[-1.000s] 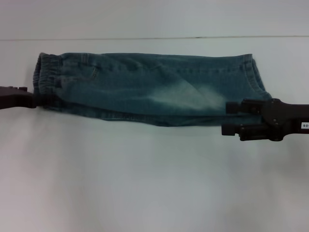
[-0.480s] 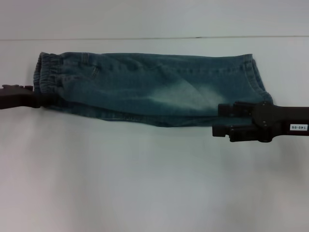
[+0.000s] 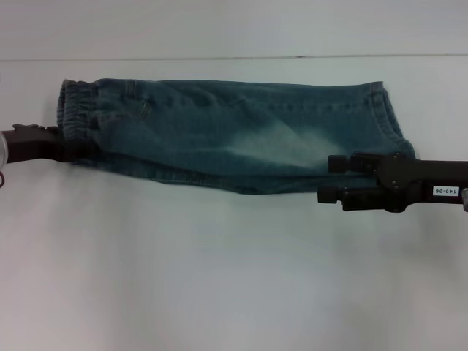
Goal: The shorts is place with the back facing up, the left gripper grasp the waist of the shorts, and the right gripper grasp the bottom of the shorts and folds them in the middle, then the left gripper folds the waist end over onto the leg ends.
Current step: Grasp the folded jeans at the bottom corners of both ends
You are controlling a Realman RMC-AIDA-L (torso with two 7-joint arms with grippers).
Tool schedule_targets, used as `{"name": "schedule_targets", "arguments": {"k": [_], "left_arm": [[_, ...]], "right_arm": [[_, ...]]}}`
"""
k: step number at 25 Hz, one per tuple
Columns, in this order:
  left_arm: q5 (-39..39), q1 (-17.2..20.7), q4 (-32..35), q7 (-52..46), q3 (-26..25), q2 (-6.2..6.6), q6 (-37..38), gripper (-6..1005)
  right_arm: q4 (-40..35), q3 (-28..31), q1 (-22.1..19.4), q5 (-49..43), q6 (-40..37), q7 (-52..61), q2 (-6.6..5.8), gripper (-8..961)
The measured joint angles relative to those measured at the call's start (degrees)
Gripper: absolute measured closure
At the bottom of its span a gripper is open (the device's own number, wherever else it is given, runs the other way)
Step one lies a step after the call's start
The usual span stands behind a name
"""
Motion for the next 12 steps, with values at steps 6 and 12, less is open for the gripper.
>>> {"name": "schedule_targets", "arguments": {"k": [6,12], "left_arm": [[-0.24,1.15,2.03,3.06,-0.15,-1.88,-0.61,176],[-0.31,1.27,2.10,3.84,-0.33,-2.12,-0.62,335]], "right_arm": [[0.43,0.00,0.17,0.05,0.65,0.00,0.16,63],[0.43,0.00,0.28,0.07,0.76,0.08,0.36,69]]}}
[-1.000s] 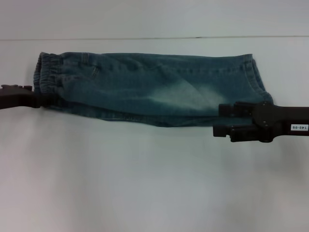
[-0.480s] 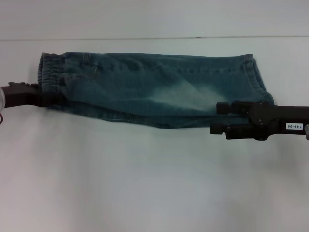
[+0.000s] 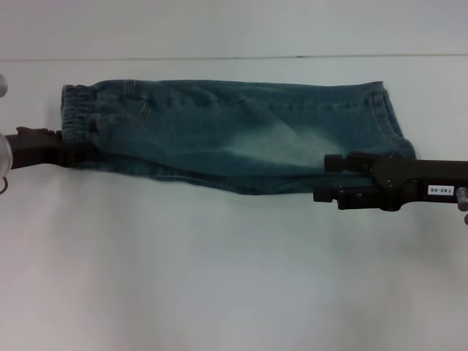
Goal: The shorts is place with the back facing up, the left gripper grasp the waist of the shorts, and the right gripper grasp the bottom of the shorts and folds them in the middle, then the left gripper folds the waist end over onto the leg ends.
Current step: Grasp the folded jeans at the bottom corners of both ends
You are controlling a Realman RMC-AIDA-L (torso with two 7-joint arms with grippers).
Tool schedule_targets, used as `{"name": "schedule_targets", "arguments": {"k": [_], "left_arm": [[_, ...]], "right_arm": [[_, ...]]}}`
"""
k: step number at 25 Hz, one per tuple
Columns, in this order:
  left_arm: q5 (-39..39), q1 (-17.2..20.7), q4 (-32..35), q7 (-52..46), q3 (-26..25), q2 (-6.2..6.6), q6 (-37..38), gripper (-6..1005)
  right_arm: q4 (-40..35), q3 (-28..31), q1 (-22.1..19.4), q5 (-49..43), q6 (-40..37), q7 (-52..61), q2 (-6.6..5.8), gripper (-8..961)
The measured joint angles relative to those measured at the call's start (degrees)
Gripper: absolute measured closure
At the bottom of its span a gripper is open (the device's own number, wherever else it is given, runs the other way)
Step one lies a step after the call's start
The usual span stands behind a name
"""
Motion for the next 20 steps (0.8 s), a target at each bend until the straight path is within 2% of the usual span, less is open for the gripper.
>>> {"name": "schedule_targets", "arguments": {"k": [6,20], "left_arm": [[-0.09,0.03,0.45,0.04,0.22,0.01,0.16,471],[-0.07,0.07,0.78,0.14,0.25,-0.06,1.29,594]], "right_arm": [[-0.01,-0.03,0.07,0.00,0.00,-0.09,0.09,76],[-0.03,-1.10,0.40,-0.08,0.79,-0.08,0.12,91]]}}
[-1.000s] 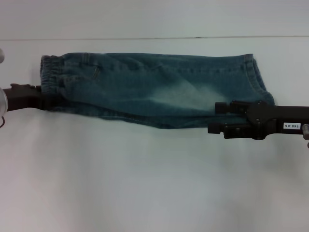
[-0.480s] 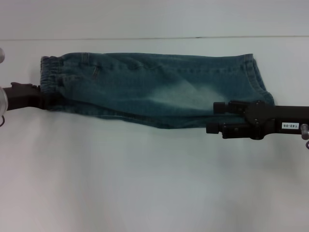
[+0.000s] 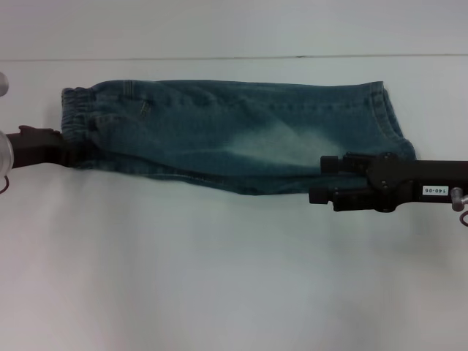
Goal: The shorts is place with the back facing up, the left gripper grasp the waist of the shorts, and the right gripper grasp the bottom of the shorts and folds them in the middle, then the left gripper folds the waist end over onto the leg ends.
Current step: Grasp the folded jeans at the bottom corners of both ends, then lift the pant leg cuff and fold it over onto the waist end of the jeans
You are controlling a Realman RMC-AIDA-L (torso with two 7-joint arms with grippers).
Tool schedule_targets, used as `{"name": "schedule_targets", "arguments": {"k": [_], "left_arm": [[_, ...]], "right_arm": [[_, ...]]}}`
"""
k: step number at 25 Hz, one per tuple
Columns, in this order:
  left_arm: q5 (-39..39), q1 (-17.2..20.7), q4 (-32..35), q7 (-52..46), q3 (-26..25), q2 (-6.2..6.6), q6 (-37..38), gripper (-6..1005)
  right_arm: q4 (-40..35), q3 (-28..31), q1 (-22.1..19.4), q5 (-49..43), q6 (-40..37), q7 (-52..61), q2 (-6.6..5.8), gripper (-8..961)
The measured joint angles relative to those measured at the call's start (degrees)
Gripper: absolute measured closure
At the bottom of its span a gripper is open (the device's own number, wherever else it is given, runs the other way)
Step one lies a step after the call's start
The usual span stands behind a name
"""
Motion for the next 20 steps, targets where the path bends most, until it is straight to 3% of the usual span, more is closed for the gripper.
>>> {"name": "schedule_targets", "arguments": {"k": [9,15,18,20], "left_arm": [[0.14,0.25,1.17,0.61,-0.01,-0.82,0.81,651],[0.23,1.08,6.90,0.21,-0.24,-0.47,9.70,700],[0.49,1.20,11.41,-1.10,-0.22,-0.32,16.09,724],[0.60,1.07,14.88,-2.45,-0.08,-0.41,19.57,739]], "right_arm": [[0.00,-0.98,0.24,-0.02,0.40,0.00,0.12,101],[0.62,-1.04,0.47,0.15,4.00,0.85,0.54,107],[2.70,-0.64,1.18,0.68,8.74,0.28,1.23,329],[4.32,-0.26,1.64,2.56,12.72,-0.86,1.74,370]]}}
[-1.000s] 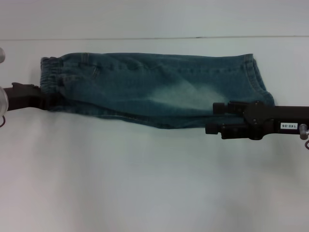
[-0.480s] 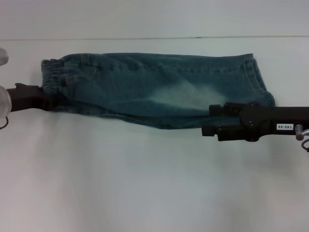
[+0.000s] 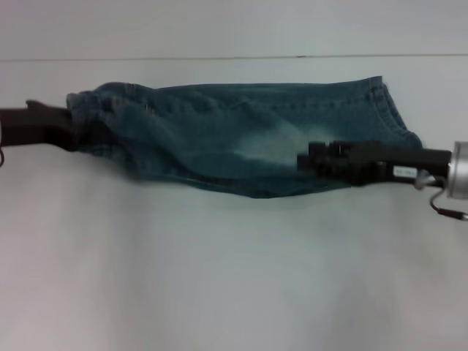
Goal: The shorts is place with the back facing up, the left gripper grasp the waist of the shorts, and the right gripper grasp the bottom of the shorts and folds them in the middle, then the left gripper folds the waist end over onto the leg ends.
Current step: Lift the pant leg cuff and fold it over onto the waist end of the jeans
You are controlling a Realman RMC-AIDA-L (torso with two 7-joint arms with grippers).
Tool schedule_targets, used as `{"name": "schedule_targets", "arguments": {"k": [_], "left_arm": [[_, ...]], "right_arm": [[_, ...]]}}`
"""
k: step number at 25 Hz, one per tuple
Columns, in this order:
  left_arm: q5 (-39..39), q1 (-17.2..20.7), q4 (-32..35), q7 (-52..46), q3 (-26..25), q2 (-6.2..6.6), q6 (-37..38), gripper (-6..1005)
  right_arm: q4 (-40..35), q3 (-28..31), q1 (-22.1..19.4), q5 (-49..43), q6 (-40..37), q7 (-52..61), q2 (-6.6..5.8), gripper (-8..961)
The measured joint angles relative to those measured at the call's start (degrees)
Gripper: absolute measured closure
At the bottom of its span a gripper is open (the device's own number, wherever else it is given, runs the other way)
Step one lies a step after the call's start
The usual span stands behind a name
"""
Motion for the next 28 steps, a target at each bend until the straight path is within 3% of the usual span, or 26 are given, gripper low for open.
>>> {"name": "schedule_targets", "arguments": {"k": [4,9,13,20,28], "left_arm": [[0.01,-1.53,5.32,-1.67,0.19,-0.12,6.23,771],[0.35,-5.60,8.16,-4.31,0.17,0.89,12.46,803],[-0.05,-8.31,10.06,-5.70,0.16,0.73,14.64,812],[-0.35,-11.40,11.56,-7.42,0.94,0.51,16.51,823],[-1.19,-13.09,13.45,-8.26,0.96,0.48,17.73,825]], "right_arm": [[8.41,0.18,1.38,12.22,10.16,-5.30,0.25,452],[20.46,0.24,5.17,29.58,22.40,-16.69,0.85,555],[28.73,0.44,10.25,39.37,30.29,-27.94,1.15,748],[36.77,0.64,19.23,40.39,40.77,-46.12,1.91,952],[43.04,1.54,23.95,33.17,41.77,-48.99,2.01,948]]}}
